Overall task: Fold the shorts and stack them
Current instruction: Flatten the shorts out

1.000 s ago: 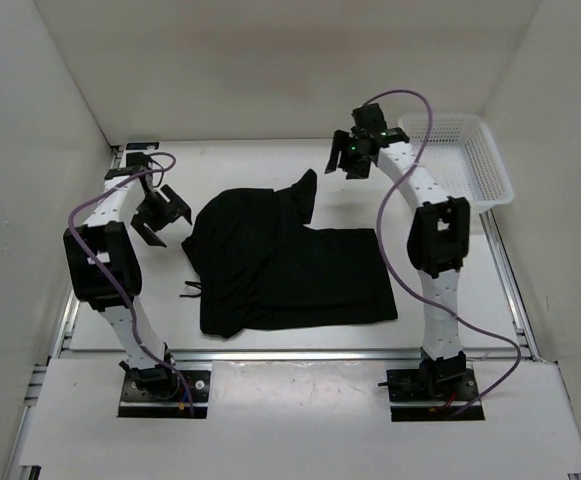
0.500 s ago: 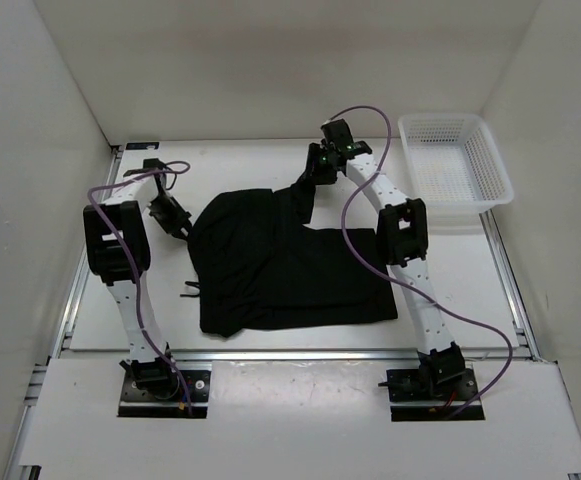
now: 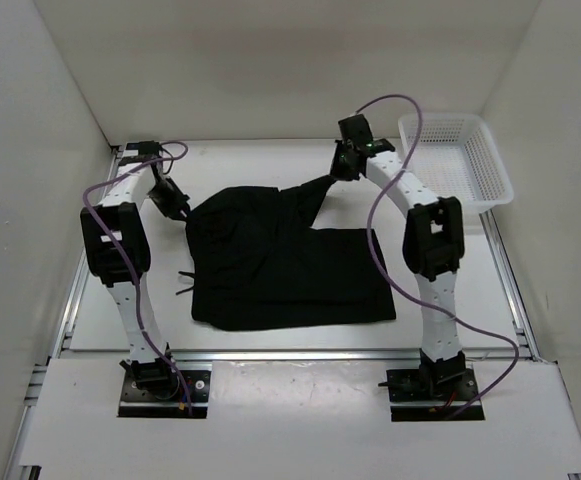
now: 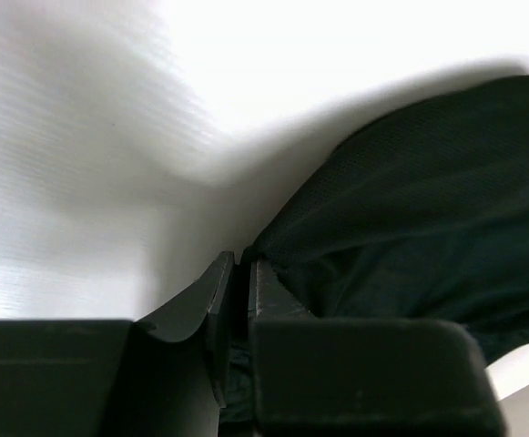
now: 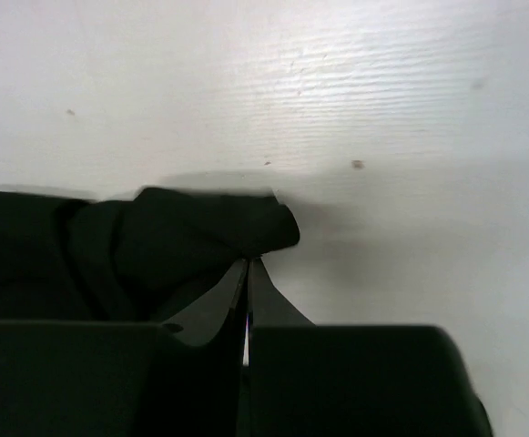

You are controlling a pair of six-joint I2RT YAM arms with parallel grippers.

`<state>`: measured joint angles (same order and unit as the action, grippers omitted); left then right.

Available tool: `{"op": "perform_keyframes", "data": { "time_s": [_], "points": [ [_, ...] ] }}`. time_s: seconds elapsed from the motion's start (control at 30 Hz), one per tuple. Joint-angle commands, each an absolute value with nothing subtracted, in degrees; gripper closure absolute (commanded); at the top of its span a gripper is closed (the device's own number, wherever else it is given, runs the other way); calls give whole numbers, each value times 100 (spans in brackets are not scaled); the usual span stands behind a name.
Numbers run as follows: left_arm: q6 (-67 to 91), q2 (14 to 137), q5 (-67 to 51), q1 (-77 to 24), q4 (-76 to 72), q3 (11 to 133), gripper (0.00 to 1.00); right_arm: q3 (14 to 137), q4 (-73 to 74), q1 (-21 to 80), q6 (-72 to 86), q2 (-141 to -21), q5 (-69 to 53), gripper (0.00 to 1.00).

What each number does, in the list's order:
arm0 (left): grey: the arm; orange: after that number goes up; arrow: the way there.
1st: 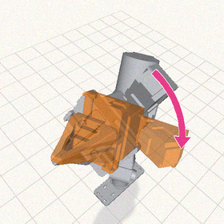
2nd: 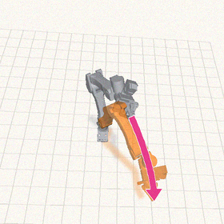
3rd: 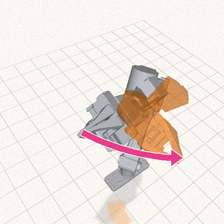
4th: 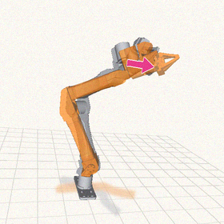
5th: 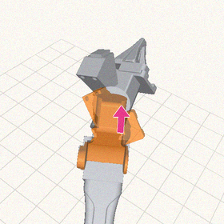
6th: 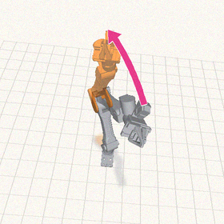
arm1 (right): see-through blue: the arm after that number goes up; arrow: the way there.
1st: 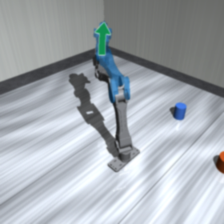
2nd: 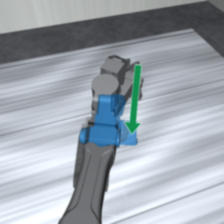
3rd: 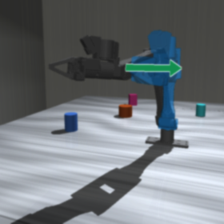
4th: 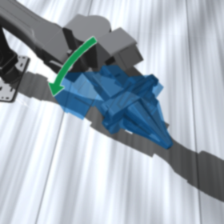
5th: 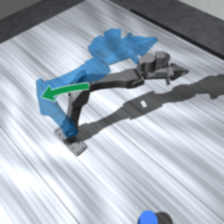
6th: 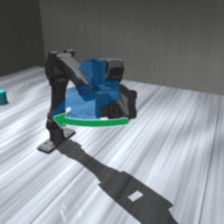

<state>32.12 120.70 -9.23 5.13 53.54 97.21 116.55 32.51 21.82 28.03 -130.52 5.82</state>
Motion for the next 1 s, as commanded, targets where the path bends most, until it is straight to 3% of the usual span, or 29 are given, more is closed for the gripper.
{"op": "perform_keyframes", "data": {
  "time_s": [0.0, 0.17, 0.3, 0.53, 0.57, 0.6, 0.67, 0.7, 0.73, 0.77, 0.8, 0.83, 0.97],
  "points": [
    [3129, 11426, -905, 440, 5344, 9984, 90, 11120, 2970, 2013, 2777, -12025, 1333, 100],
    [3076, 11355, -853, 439, 5344, 9932, 90, 9785, 2892, 1601, 2787, -11137, 1828, 100],
    [3023, 11460, -1001, 439, 5344, 10063, 90, 9615, 2777, 1327, 2533, -11013, 1776, 100],
    [3023, 11803, -1055, 273, 5449, 10678, 90, 10824, 2935, 1020, 2189, -11635, 1513, 100],
    [2971, 11873, -1055, 272, 5449, 10870, 90, 11107, 3153, 1020, 2110, -11811, 1312, 97],
    [2971, 11952, -1229, 212, 5510, 10976, 90, 11466, 3408, 967, 2057, -12265, 1066, 88],
    [2874, 12216, -1432, 211, 5651, 11222, 72, 12496, 4127, 967, 2004, -12637, 581, 71],
    [2813, 12269, -1494, 150, 5651, 11424, 63, 12498, 4131, 967, 2004, -12691, 484, 47],
    [2813, 12270, -1494, 149, 5651, 11513, 50, 12202, 4035, 1036, 2004, -12570, 483, 36],
    [2734, 12322, -1494, 97, 5651, 11618, 19, 11921, 3686, 1037, 2004, -12420, 483, 27],
    [2733, 12322, -1494, 44, 5651, 11854, 10, 11640, 3509, 1098, 2074, -12080, 483, 24],
    [2664, 12322, -1416, 44, 5721, 11978, 6, 11376, 3359, 1099, 2074, -11911, 483, 22],
    [2663, 12209, -1082, 44, 6045, 12471, 2, 10146, 3006, 1222, 2355, -11086, 369, 28]
  ]
}}
